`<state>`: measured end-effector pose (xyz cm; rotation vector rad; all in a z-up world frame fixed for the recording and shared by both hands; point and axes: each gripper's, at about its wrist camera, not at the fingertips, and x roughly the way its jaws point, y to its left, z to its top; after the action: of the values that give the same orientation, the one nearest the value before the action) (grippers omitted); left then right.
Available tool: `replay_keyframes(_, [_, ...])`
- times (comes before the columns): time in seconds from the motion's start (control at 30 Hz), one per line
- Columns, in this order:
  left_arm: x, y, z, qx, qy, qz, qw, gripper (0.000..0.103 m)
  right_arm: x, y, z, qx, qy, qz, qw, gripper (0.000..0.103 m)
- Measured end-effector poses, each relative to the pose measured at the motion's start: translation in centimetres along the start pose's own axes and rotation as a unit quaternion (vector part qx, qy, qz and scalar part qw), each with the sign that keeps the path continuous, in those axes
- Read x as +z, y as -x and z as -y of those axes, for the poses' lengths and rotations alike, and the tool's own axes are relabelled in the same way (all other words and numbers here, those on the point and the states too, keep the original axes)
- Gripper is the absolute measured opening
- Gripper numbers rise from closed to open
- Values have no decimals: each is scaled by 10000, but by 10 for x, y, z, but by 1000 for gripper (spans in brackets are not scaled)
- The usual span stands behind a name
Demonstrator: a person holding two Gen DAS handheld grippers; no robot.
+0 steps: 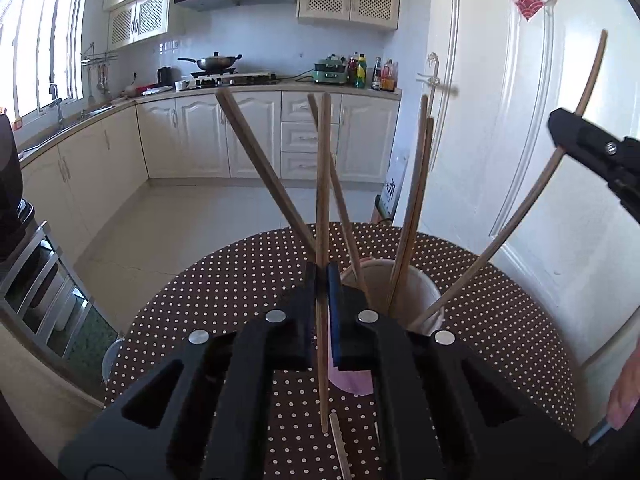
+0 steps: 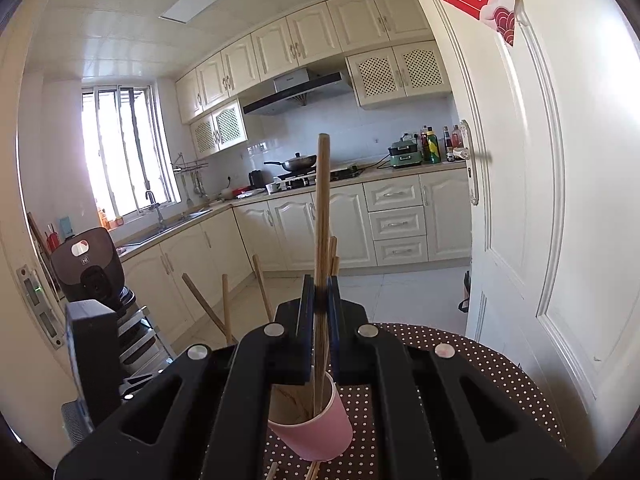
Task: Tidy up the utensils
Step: 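Lower both held chopsticks into the pink cup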
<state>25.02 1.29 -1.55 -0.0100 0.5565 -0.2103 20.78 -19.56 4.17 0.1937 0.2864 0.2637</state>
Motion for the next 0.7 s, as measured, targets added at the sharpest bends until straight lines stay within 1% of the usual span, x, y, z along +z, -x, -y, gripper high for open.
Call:
replay_keyframes(0.2, [14, 30, 7, -65, 10, 420, 9991, 6, 4, -1, -5, 16, 43, 70, 10000, 5])
replay_keyframes(0.37, [32, 55, 14, -97, 33, 855, 9963, 6, 5, -6, -6, -19, 106, 65, 9999, 5])
replay_keyframes(0.53, [49, 60, 18, -102, 172, 1090, 9938, 6, 6, -10, -8, -48, 192, 41, 9998, 5])
replay_keyframes(0.63, [56, 57, 20, -78, 227, 1225, 9922, 6, 7, -12, -8, -67, 259, 21, 9996, 5])
replay_keyframes(0.7, [58, 53, 23, -175, 225, 1268, 9915, 6, 5, -15, -9, -69, 273, -25, 9996, 5])
